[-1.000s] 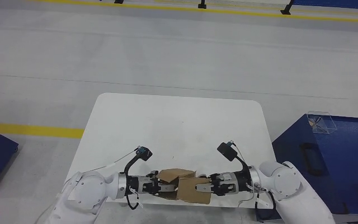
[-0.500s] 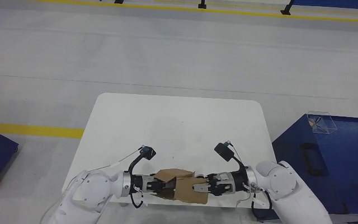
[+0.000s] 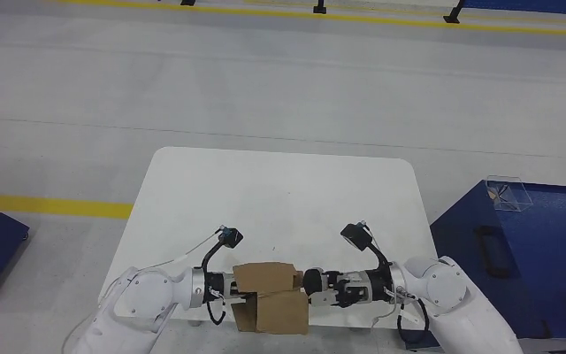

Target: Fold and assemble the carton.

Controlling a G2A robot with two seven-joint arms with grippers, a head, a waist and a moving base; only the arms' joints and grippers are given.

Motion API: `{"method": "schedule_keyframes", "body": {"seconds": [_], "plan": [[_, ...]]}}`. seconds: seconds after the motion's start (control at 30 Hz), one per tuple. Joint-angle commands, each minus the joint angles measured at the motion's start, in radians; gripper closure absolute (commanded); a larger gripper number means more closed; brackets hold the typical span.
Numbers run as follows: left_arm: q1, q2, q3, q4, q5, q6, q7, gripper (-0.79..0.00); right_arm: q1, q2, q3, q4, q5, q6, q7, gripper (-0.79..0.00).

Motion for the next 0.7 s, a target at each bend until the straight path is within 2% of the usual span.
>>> {"method": "schedule_keyframes", "body": {"seconds": [0.0, 0.07, 0.1, 0.23, 0.33, 0.4, 0.47, 0.57, 0.67], "plan": [[0.000, 0.000, 0.000, 0.000, 0.000, 0.000, 0.000, 0.000, 0.000, 0.000, 0.000, 0.000, 0.001, 0.000, 0.000, -0.785], [0.000, 0.000, 0.000, 0.000, 0.000, 0.000, 0.000, -0.031, 0.000, 0.000, 0.000, 0.000, 0.001, 0.000, 0.000, -0.785], [0.000, 0.000, 0.000, 0.000, 0.000, 0.000, 0.000, 0.000, 0.000, 0.000, 0.000, 0.000, 0.001, 0.000, 0.000, -0.785], [0.000, 0.000, 0.000, 0.000, 0.000, 0.000, 0.000, 0.000, -0.005, 0.001, 0.018, -0.022, -0.003, -0.010, -0.025, -0.785], [0.004, -0.009, -0.005, 0.031, -0.261, 0.087, -0.012, 0.000, -0.029, 0.010, 0.114, -0.022, 0.016, -0.053, -0.090, -0.785], [-0.019, -0.018, 0.015, 0.086, -0.475, 0.182, -0.101, 0.000, -0.048, 0.018, 0.182, -0.025, 0.026, -0.065, -0.112, -0.785], [-0.064, -0.029, 0.043, 0.159, -0.640, 0.232, -0.175, 0.000, -0.077, 0.023, 0.223, -0.034, 0.147, -0.082, -0.093, -0.785], [-0.128, -0.055, 0.117, 0.277, -0.793, 0.317, -0.165, 0.000, -0.102, 0.029, 0.290, -0.011, 0.274, -0.093, -0.058, -0.785], [-0.172, -0.080, 0.179, 0.365, -0.921, 0.404, -0.152, 0.000, -0.102, 0.029, 0.290, -0.011, 0.274, -0.093, -0.058, -0.785]]}}
